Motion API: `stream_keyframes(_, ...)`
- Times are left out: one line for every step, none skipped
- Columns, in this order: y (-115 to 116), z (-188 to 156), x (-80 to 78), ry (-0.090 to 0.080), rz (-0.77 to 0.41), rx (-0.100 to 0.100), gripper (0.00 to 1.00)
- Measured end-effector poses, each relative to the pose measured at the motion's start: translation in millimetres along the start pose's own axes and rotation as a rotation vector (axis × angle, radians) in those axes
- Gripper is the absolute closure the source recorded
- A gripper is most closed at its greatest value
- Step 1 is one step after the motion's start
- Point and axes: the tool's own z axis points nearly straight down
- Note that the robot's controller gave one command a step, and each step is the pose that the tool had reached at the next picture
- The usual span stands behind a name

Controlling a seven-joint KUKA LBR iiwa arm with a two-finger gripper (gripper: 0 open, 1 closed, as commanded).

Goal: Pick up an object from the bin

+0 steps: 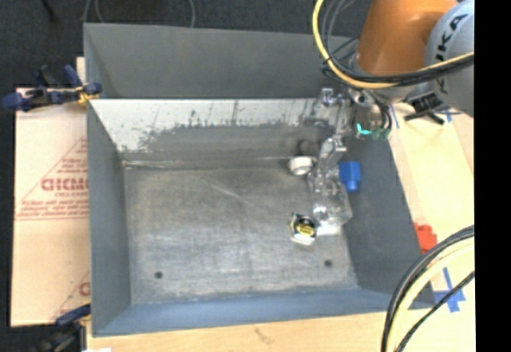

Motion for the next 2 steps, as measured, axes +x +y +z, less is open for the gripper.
stream_keyframes(-38, 146, 47.1, -0.015, -0.286, -0.010, 0.00)
stream_keyframes(-78, 119, 78.5, -0.011, -0.463, -0.011, 0.00)
